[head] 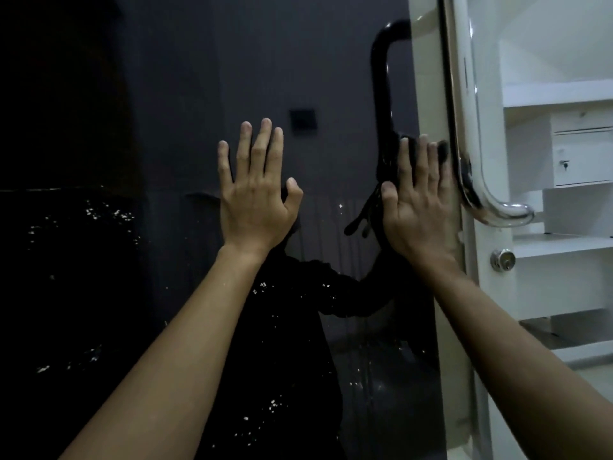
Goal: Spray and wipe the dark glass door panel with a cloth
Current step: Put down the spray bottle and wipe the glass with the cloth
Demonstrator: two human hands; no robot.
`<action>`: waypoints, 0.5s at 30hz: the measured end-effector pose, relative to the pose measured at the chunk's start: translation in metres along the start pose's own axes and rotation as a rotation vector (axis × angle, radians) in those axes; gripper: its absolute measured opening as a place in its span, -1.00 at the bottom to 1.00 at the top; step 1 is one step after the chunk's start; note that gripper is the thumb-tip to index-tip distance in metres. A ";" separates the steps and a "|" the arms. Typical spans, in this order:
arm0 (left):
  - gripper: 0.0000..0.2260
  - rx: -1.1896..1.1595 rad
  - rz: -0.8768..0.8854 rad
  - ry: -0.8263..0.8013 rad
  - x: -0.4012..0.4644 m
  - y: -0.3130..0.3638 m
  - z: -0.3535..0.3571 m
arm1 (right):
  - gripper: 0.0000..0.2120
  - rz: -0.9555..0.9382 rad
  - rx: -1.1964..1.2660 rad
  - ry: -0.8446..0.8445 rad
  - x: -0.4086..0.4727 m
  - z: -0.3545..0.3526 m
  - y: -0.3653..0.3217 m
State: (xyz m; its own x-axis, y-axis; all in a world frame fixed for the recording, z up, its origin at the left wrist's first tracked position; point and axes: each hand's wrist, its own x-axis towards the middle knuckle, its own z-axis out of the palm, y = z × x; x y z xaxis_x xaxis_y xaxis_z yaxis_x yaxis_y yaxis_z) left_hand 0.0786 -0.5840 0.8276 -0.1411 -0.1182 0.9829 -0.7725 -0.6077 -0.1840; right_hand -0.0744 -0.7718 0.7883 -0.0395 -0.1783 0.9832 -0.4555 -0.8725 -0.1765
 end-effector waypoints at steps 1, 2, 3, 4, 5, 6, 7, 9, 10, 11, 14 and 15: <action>-0.41 0.001 0.001 0.003 0.000 0.000 0.000 | -0.37 -0.004 -0.004 0.003 -0.001 0.003 -0.007; -0.41 -0.002 0.003 0.004 0.000 0.000 0.000 | -0.36 -0.001 -0.003 0.002 -0.003 0.006 -0.014; -0.41 -0.012 0.003 0.005 0.001 0.001 0.000 | -0.36 -0.001 -0.003 0.004 -0.005 0.008 -0.022; -0.42 -0.027 0.005 0.005 0.001 0.001 -0.001 | -0.36 -0.007 -0.004 0.006 -0.007 0.010 -0.032; -0.42 -0.050 0.005 0.005 0.001 0.000 -0.002 | -0.36 -0.019 -0.004 0.006 -0.009 0.012 -0.040; -0.42 -0.076 0.004 0.005 0.001 0.000 -0.004 | -0.36 -0.031 -0.006 0.004 -0.011 0.013 -0.048; -0.42 -0.102 0.004 0.006 0.001 -0.001 -0.006 | -0.36 -0.037 -0.011 0.002 -0.012 0.015 -0.054; -0.42 -0.122 -0.003 0.015 -0.002 -0.005 -0.011 | -0.36 -0.037 -0.022 -0.002 -0.013 0.017 -0.066; -0.43 -0.117 -0.009 0.023 -0.005 -0.009 -0.014 | -0.36 -0.038 -0.021 -0.005 -0.014 0.018 -0.072; -0.43 -0.112 -0.015 0.029 -0.008 -0.013 -0.017 | -0.36 -0.047 -0.022 -0.006 -0.014 0.019 -0.079; -0.43 -0.089 -0.032 0.029 -0.021 -0.030 -0.024 | -0.36 -0.114 -0.023 -0.009 -0.017 0.023 -0.105; -0.43 -0.085 -0.039 0.030 -0.025 -0.036 -0.024 | -0.36 -0.129 -0.021 -0.010 -0.018 0.025 -0.112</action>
State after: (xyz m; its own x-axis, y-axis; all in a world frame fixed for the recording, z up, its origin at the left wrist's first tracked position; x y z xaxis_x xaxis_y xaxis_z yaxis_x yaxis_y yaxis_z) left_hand 0.0945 -0.5402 0.8092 -0.1276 -0.0712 0.9893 -0.8271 -0.5428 -0.1458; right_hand -0.0001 -0.6823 0.7889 0.0297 -0.0704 0.9971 -0.4750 -0.8787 -0.0479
